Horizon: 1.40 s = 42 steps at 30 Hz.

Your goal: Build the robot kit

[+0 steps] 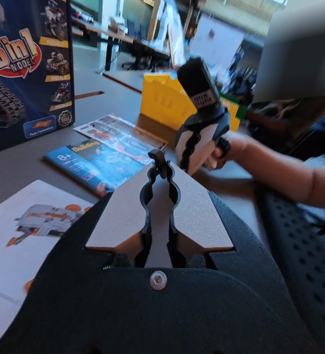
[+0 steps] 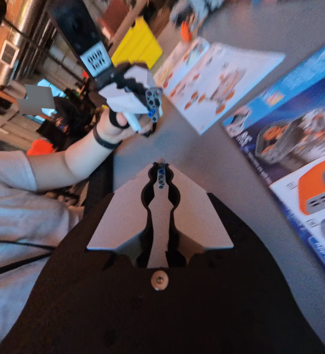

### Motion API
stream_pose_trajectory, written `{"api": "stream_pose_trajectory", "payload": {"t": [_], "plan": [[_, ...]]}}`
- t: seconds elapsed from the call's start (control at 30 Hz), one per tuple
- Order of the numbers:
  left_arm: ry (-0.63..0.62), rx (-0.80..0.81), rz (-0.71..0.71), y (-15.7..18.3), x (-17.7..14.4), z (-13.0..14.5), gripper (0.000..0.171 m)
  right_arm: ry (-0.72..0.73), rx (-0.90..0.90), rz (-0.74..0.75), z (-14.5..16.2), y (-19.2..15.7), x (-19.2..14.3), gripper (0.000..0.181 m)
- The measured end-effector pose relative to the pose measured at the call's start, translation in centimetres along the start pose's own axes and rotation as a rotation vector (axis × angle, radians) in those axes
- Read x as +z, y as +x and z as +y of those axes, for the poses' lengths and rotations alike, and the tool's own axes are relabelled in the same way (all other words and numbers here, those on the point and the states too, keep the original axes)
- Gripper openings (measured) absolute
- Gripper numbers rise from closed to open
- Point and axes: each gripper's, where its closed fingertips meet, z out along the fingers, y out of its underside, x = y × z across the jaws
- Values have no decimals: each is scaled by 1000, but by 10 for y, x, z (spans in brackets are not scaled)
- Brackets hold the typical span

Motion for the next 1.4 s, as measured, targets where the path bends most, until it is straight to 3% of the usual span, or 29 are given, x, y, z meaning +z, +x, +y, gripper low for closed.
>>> {"api": "stream_pose_trajectory", "payload": {"t": [0.13,0.2,0.33,0.4,0.5,0.6,0.7,0.83,1.13,1.4], "plan": [[-220,76,-65,-1,-4,26,8,-187,31,110,36,28,10,7],[-239,63,-80,-2,-4,32,8,-152,-6,123,29,28,12,9],[-203,31,-51,6,-1,26,7,-139,-144,206,20,33,2,43],[-214,8,-28,11,1,27,7,-55,-289,234,1,28,-6,40],[-229,-28,6,16,4,32,7,70,-671,291,-22,6,-12,31],[-250,-103,70,26,7,37,8,40,-1027,402,-18,-8,-3,28],[-267,-137,114,34,10,40,7,-9,-1211,489,-11,-10,9,20],[-315,-140,120,36,10,48,8,-8,-1231,454,-6,-16,15,6],[-347,-143,182,47,10,52,7,-44,-1207,368,1,-22,7,11],[-355,-159,224,53,9,51,7,-78,-1249,382,6,-21,11,12]]}}
